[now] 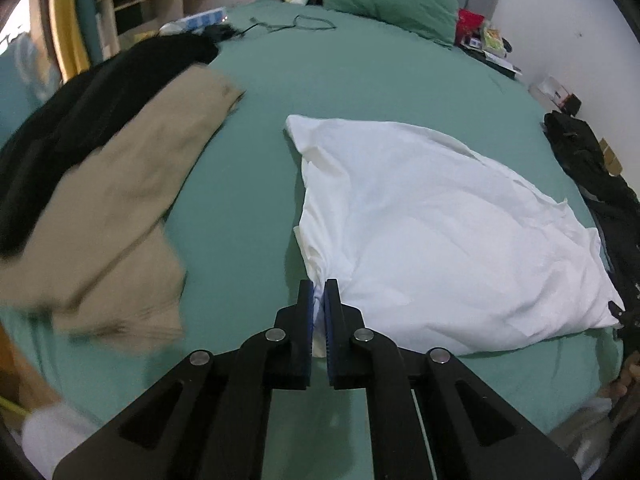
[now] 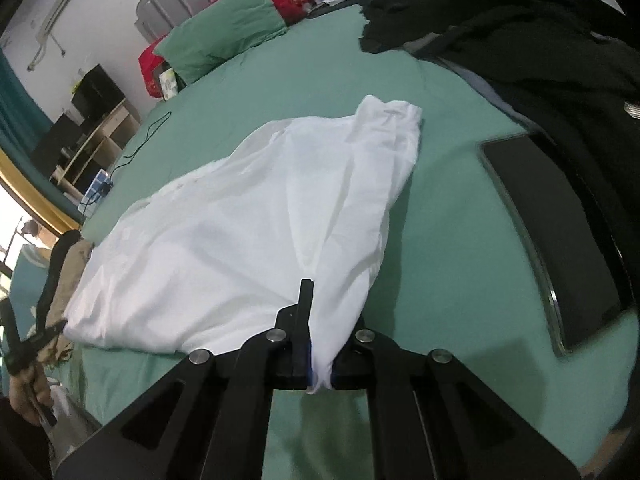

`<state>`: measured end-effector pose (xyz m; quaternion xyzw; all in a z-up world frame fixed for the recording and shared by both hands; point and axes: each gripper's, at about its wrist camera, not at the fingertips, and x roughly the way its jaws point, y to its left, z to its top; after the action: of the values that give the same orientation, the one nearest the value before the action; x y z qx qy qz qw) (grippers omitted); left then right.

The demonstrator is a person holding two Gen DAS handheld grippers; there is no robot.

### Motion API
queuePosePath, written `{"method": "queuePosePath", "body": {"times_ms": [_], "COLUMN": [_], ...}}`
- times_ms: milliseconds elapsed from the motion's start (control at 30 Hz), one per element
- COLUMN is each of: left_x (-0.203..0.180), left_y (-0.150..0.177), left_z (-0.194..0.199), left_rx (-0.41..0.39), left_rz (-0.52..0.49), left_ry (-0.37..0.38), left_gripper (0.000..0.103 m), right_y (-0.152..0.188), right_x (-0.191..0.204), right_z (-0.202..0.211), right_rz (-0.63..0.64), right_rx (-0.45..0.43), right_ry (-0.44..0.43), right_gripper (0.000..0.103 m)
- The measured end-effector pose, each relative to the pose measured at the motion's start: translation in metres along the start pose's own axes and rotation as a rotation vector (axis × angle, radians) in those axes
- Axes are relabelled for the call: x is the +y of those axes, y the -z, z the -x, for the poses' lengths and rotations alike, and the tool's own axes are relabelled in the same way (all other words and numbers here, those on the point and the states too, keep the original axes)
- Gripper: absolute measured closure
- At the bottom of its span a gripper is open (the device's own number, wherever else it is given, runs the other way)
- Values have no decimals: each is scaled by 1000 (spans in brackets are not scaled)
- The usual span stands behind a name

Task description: Fold large clothes

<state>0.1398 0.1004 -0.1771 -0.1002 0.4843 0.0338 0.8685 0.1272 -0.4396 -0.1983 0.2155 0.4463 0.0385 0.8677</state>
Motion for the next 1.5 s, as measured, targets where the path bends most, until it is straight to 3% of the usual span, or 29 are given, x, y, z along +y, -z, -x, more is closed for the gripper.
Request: {"method": "queuePosePath", "body": {"times_ms": [200,300,333,433,533,600,667,800,967,1133,1300,1400,1500], "left_x": [15,15,19,25,27,20,7,-22,-60,-79,-75,-52,-17], "left_y": [56,66,65,54,37,21,5,-23,-33,-50,-68,-82,-88], "left_z": [13,7,6,12,20,21,18,-1,-33,-72,-105,-98,-81], "left_rx": [57,109,113,87,37,8,-8,-1,39,96,121,73,35], "left_rz": [60,64,85,121,116,89,57,-3,-44,-89,-96,-57,10], "left_ry": [-3,-37,-31,-57,-71,-60,-48,-16,16,9,-58,-111,-155], "left_gripper": [96,96,90,61,58,57,57,58,58,57,58,57,57], "right_y": [27,33,31,21,8,-4,-16,-45,-74,-85,-101,-113,-122], "right_x": [-12,-26,-27,-24,-17,-6,5,43,95,126,148,140,124], "right_z": [17,11,12,33,53,51,37,-25,-90,-161,-181,-186,-169], "right_rz": [-27,-87,-89,-66,-55,-31,13,174,365,477,572,515,403], "right_rx": [17,52,45,-75,-205,-241,-210,-45,64,237,151,99,55], "right_ry": [2,34,73,178,181,129,75,-66,-166,-101,14,58,41], "right_gripper": [97,87,81,70,51,47,47,47,47,47,47,47,47]}}
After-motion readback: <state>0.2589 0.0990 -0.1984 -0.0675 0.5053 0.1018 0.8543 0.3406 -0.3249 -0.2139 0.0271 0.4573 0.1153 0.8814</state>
